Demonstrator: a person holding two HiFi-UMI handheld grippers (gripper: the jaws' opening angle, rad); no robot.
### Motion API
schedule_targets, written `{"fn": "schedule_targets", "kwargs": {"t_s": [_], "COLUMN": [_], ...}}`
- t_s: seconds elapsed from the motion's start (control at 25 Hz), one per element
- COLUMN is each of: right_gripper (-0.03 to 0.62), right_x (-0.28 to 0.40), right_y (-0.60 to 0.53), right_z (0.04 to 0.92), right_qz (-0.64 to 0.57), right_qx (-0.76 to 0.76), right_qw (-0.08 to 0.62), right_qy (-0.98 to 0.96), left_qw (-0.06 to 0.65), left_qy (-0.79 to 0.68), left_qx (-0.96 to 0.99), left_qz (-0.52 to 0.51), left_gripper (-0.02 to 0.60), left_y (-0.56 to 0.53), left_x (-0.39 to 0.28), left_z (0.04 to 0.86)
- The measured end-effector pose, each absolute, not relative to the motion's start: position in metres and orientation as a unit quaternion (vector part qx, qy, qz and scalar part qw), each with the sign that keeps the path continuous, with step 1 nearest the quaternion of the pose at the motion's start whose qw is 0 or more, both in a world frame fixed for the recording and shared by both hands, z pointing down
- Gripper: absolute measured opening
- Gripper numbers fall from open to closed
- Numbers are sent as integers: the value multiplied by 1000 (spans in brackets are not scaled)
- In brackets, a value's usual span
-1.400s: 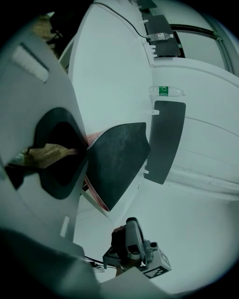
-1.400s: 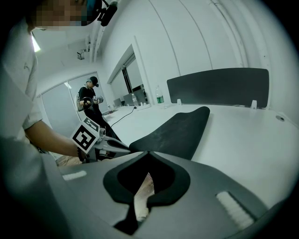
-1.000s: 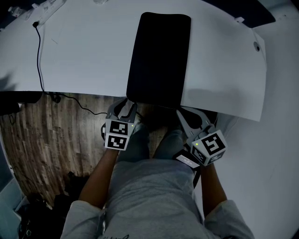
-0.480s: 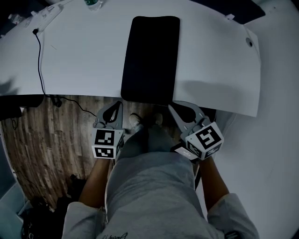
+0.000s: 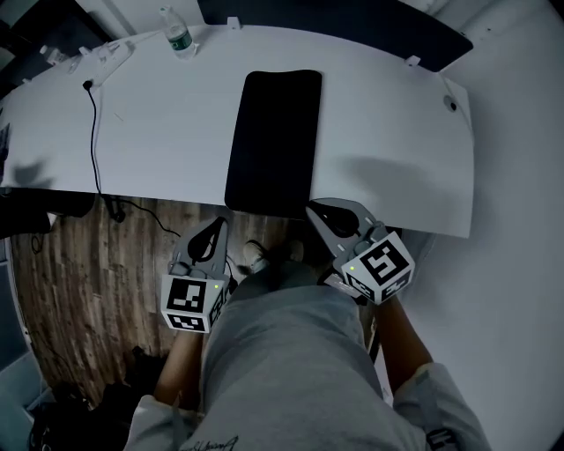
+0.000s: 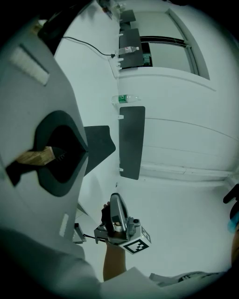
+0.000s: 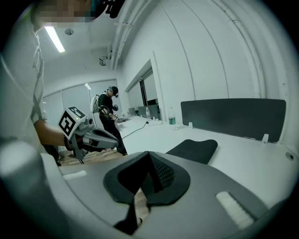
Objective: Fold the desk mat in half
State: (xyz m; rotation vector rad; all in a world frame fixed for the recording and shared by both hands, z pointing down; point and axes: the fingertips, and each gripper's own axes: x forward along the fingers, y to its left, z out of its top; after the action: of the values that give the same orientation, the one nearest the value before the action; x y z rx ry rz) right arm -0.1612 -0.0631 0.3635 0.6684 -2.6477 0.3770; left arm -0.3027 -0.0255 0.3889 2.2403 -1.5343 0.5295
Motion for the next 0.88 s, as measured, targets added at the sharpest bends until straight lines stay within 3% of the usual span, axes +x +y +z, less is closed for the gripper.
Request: {"fn": "schedule_targets", "kwargs": {"t_s": [0.4, 0.88], "right_gripper": [5, 5], "right_x": [-148, -151], "right_y": [-62, -60], "right_z": [330, 325], "right_qz": [136, 140], "right_qx": [231, 222], "right_qw": [197, 188], "right_qy": [-943, -947], "left_qw": [175, 174], "left_qy": [-519, -523], "left_qx": [819, 822], "left_qz": [170, 145], "left_gripper": [18, 18], "left_y": [-32, -27], "left_x": [-261, -259], "left_z": [349, 334]}}
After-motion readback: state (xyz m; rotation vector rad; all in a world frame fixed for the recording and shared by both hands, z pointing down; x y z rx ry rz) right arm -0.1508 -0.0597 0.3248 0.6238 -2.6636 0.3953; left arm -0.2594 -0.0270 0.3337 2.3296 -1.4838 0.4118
